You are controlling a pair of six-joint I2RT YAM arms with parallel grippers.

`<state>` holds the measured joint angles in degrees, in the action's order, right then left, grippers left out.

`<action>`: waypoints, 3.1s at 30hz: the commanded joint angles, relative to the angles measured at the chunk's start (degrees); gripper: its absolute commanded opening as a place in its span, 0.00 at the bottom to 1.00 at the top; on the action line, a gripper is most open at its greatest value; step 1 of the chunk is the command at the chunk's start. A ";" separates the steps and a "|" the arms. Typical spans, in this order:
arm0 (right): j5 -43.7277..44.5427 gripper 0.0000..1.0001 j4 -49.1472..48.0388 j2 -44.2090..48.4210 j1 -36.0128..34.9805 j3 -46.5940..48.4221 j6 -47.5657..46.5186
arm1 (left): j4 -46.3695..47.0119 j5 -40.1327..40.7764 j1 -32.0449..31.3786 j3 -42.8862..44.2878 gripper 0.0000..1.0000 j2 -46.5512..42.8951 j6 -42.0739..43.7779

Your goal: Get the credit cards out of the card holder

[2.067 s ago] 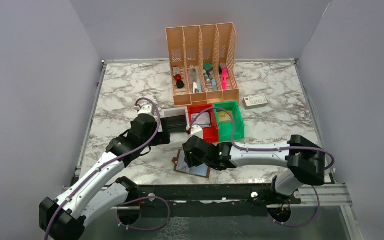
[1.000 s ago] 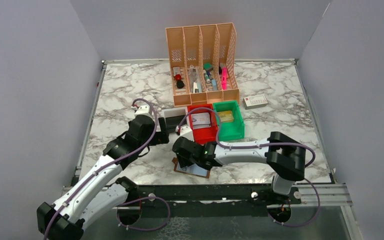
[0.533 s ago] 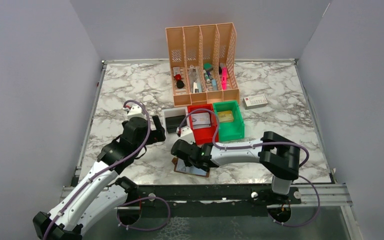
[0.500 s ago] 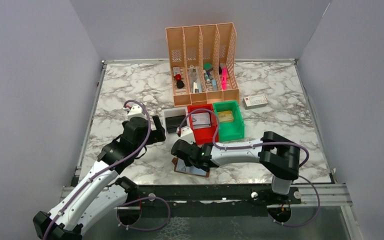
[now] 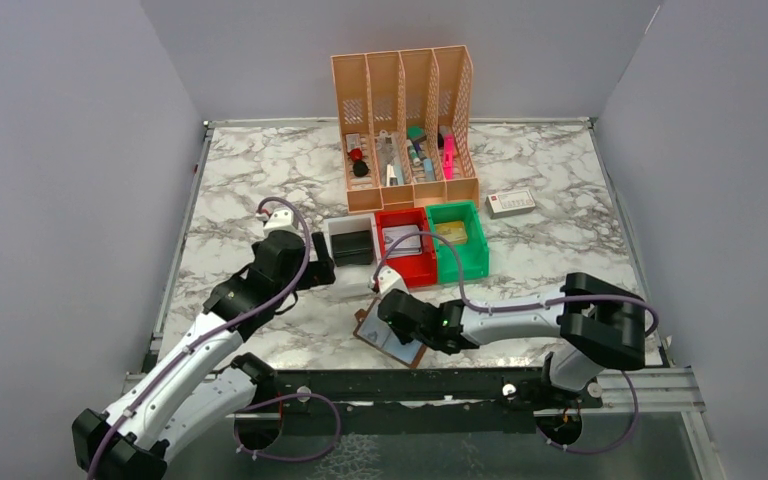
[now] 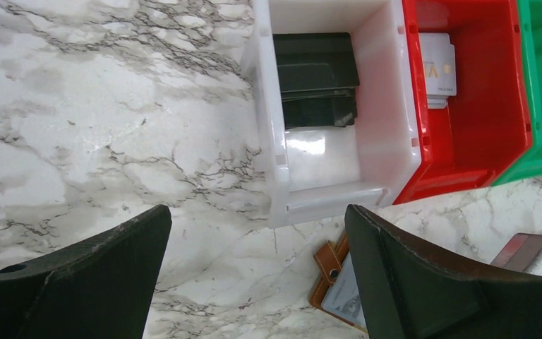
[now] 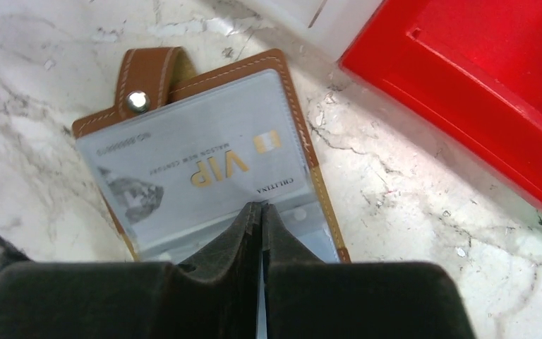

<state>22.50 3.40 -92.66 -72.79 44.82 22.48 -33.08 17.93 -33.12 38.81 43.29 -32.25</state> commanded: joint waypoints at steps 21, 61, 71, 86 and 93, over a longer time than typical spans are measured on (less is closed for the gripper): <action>-14.15 0.20 -0.78 7.84 9.05 -4.74 36.10 | 17.65 -33.74 -11.70 -3.56 0.52 25.24 2.12; -35.83 0.32 -23.61 2.33 15.67 -13.00 36.11 | 17.07 -22.99 -14.77 -6.41 0.44 25.41 -1.76; -31.73 0.31 -17.51 -0.47 15.67 -12.07 38.38 | 18.41 -25.23 -14.76 -7.86 0.31 25.82 -1.61; -36.09 0.32 -29.83 -2.37 17.68 -16.19 43.74 | 19.95 -29.35 -15.11 -10.32 0.26 28.01 -1.75; -36.12 0.30 -28.89 -2.14 17.78 -15.92 42.88 | 19.95 -28.32 -15.15 -10.51 0.27 27.65 -2.53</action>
<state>-13.89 -26.06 -93.60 -55.37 29.61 65.91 -12.45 -10.09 -47.77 29.23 70.72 -34.46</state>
